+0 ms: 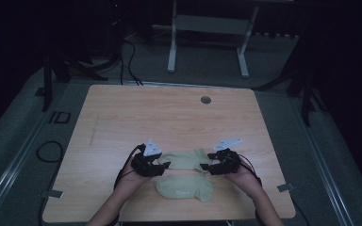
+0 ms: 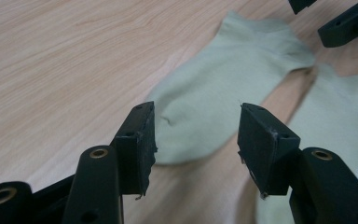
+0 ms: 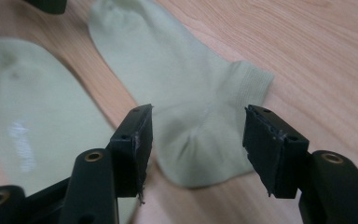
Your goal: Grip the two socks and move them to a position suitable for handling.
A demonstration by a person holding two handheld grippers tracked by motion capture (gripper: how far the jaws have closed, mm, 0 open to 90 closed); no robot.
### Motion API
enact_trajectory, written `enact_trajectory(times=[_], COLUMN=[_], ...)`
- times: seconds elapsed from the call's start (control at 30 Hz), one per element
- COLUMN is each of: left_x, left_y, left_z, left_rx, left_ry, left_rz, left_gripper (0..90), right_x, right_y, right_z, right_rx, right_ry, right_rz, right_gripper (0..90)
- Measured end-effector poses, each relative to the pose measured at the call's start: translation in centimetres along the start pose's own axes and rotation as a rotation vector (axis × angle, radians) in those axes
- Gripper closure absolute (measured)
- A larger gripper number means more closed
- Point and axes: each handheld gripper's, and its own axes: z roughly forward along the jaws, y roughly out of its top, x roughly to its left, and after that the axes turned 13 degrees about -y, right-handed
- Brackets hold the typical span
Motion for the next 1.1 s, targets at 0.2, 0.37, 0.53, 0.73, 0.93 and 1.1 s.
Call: enact_trajectory(times=[0.2, 0.37, 0.53, 0.73, 0.93, 1.1], left_x=[-0.8, -1.6, -2.2, -2.6, -2.8, -3.2], left_y=[-1.7, -2.8, -3.7, -4.7, -5.0, -5.1], left_z=[-0.9, -1.1, -1.2, -0.7, -0.3, -0.2], left_rx=[0.021, 0.036, 0.045, 0.064, 0.072, 0.075], left_ry=[-0.019, -0.042, -0.053, -0.068, -0.078, -0.073], left_rz=[-0.044, -0.054, -0.071, -0.082, -0.083, -0.065], left_gripper=[46.6, 46.7, 46.7, 48.3, 58.2, 73.8], right_x=[1.5, 2.5, 2.7, 3.2, 3.8, 4.4], right_y=[-1.5, -2.5, -3.7, -4.4, -4.8, -5.1], right_z=[-1.3, -1.9, -2.0, -2.4, -2.1, -2.1], right_rx=[0.006, 0.012, 0.043, 0.056, 0.077, 0.059], right_ry=[0.016, 0.02, 0.017, 0.013, 0.003, -0.039], right_rz=[-0.067, -0.07, -0.056, -0.076, -0.095, -0.104], right_gripper=[59.1, 61.4, 64.7, 64.6, 64.9, 70.3])
